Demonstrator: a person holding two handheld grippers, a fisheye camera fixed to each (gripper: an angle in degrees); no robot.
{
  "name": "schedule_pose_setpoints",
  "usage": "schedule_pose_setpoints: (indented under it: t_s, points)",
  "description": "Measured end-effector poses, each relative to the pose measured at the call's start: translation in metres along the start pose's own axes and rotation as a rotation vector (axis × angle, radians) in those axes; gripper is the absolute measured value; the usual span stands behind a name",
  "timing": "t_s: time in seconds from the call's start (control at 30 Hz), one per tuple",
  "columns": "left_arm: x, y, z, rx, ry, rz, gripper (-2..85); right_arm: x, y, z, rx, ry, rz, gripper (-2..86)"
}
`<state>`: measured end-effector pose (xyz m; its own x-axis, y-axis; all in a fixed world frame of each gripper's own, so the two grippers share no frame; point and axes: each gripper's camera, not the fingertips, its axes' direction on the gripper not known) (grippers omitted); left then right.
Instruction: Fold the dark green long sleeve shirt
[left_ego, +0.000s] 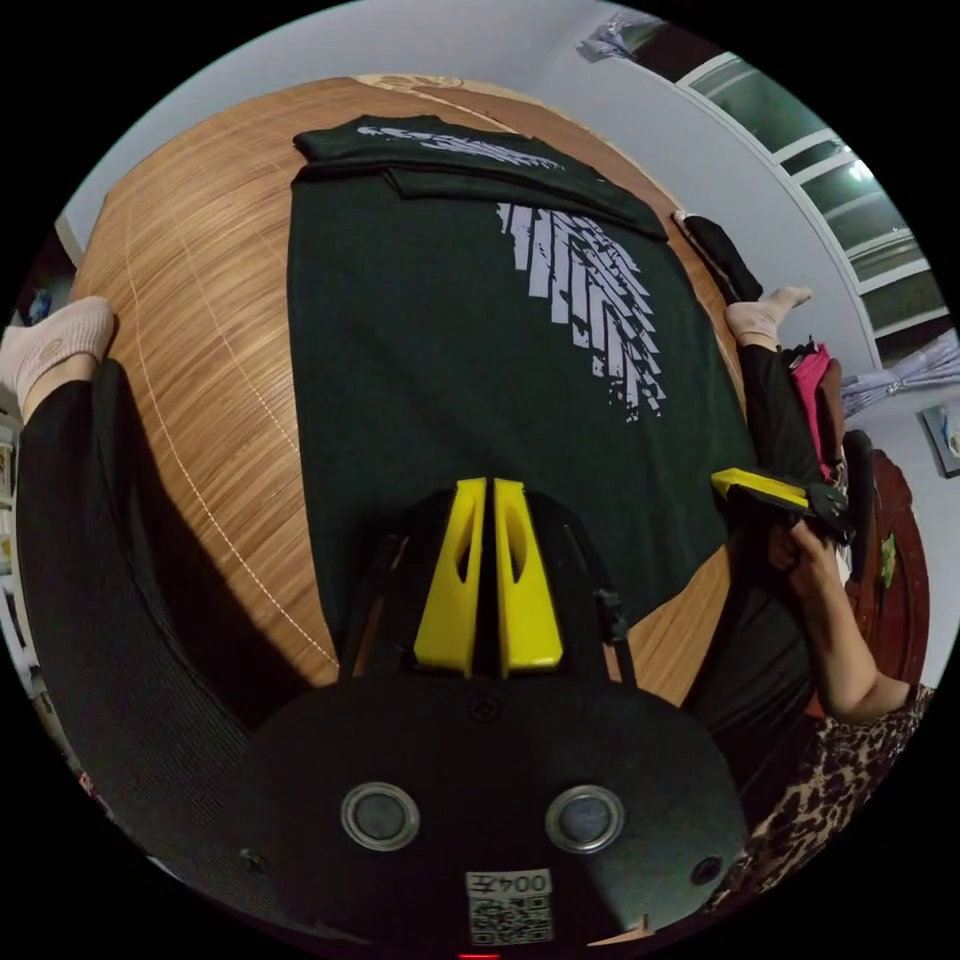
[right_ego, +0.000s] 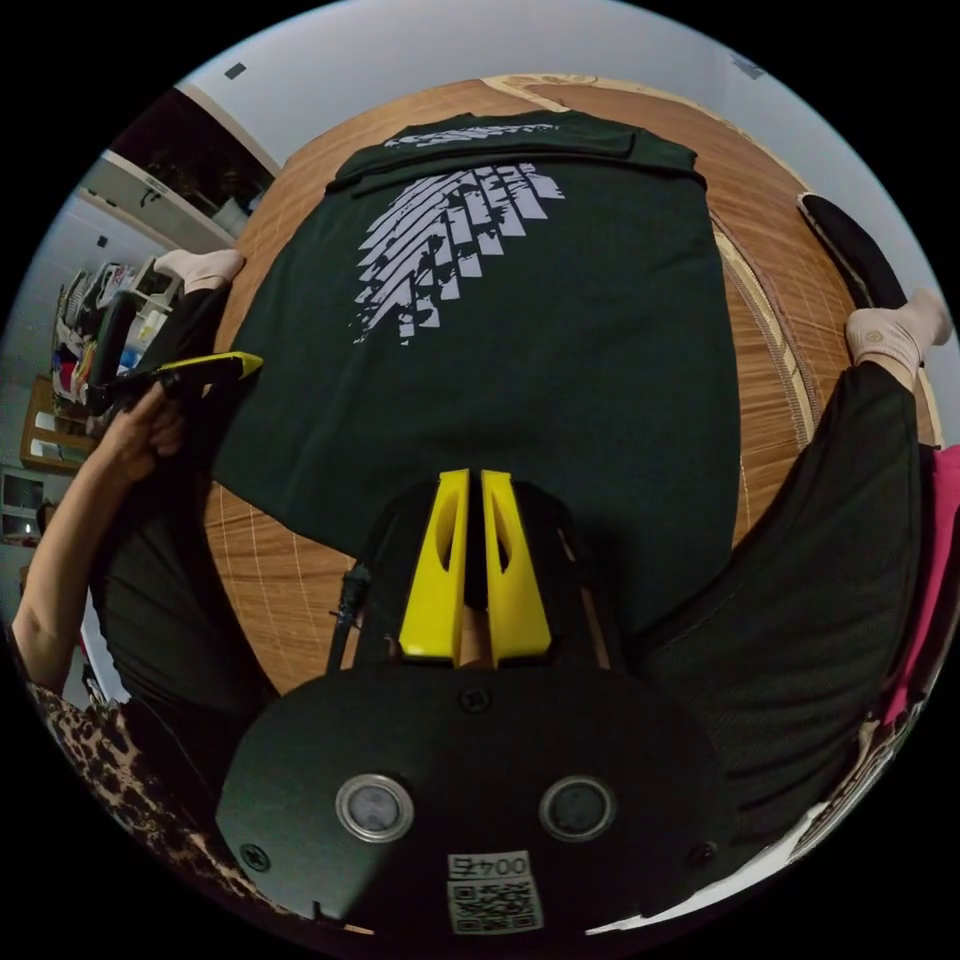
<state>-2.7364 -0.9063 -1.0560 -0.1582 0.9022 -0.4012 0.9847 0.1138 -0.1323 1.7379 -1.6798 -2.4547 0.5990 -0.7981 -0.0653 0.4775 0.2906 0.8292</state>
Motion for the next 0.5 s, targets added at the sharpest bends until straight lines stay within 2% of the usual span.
schedule_pose_setpoints:
  t_s: [0.1, 0.27, 0.33, 0.5]
  points:
    - [0.004, -0.011, -0.006, -0.013, 0.006, 0.019, 3.5, 0.002, 0.007, 0.005, 0.018, -0.025, 0.009, 2.8]
    - [-0.033, -0.03, -0.047, -0.057, 0.052, -0.131, 8.7, 0.003, 0.015, 0.013, 0.027, -0.046, 0.015, 3.2]
    - [-0.051, -0.039, -0.054, -0.132, 0.009, -0.188, 9.9, 0.0, 0.017, 0.016, 0.026, -0.043, 0.009, 3.5]
    - [-0.066, -0.058, -0.025, -0.309, 0.039, -0.22, 11.0, 0.0, 0.02, 0.023, 0.021, -0.051, 0.01, 3.8]
